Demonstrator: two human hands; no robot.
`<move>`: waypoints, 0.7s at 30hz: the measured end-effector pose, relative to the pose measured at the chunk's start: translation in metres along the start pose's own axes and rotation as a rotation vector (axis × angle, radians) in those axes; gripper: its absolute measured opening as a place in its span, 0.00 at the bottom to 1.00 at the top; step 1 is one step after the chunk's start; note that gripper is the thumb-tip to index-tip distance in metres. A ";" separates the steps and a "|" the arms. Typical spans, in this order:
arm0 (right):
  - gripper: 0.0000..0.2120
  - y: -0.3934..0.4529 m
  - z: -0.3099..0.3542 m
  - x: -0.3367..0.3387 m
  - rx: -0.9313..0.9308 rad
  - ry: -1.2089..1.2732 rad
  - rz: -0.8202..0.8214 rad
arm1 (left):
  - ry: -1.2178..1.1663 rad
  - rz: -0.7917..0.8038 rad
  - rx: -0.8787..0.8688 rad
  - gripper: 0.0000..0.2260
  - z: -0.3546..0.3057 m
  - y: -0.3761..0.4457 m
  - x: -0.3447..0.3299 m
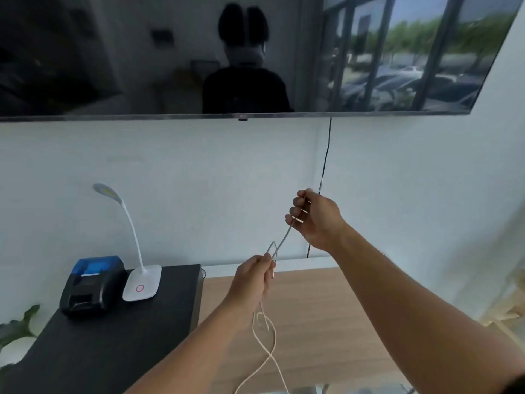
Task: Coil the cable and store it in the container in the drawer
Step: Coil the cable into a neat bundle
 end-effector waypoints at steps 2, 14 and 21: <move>0.14 -0.006 0.025 0.003 0.036 0.063 -0.012 | -0.003 -0.027 0.068 0.14 -0.005 -0.002 0.004; 0.13 -0.078 0.104 0.013 0.281 -0.089 0.221 | -0.120 0.061 0.295 0.20 -0.020 0.009 0.024; 0.13 -0.119 0.039 0.008 0.147 -0.941 0.634 | -0.196 -0.002 0.116 0.18 -0.106 0.027 -0.001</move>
Point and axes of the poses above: each hand's wrist, its own y-axis towards the middle knuckle, its own x-axis out of the back of the hand, z = x × y, the point moved 1 cm from there along y, towards the middle knuckle, and after that the axes turned 15 degrees about -y, right-handed, at the moved point
